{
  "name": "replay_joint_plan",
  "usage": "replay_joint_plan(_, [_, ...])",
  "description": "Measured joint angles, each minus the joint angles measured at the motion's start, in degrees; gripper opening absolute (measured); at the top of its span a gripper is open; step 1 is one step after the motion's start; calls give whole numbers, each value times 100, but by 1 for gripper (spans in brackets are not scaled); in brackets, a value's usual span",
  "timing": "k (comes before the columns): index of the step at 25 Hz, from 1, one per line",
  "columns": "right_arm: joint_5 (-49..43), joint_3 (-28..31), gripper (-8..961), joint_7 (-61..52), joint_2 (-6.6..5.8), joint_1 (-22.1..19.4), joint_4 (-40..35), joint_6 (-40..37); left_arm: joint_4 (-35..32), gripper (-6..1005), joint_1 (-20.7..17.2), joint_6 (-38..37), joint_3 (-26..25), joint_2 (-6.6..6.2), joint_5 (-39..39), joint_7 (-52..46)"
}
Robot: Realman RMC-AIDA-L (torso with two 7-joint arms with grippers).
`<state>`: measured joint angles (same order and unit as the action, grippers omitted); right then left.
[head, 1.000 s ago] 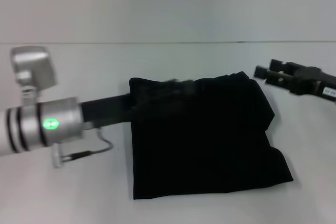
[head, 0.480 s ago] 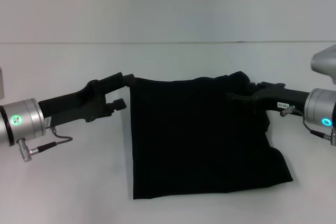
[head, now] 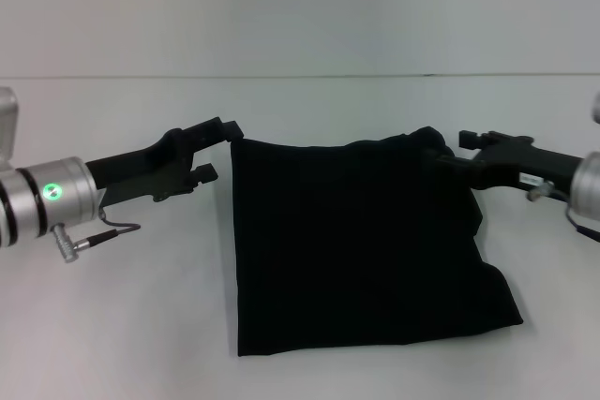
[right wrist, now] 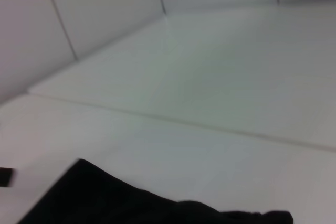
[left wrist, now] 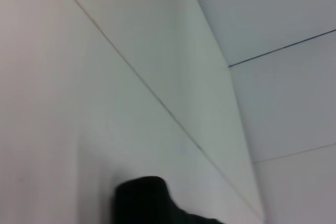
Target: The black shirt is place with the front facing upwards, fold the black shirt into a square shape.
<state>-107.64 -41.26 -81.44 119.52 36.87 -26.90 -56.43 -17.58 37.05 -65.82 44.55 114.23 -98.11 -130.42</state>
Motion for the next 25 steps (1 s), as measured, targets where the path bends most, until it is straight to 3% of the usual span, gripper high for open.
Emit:
replay_joint_plan(7, [666, 46, 798, 1069, -34, -735, -258, -1045, 22, 949, 257, 842, 720, 4, -139, -74])
replay_joint_plan(13, [695, 82, 798, 1817, 2, -1141, -196, -1539, 29, 948, 334, 1117, 940, 67, -175, -130])
replay_joint_plan(25, [703, 154, 797, 1889, 23, -1228, -111, -1887, -13, 946, 474, 1291, 1198, 235, -276, -6])
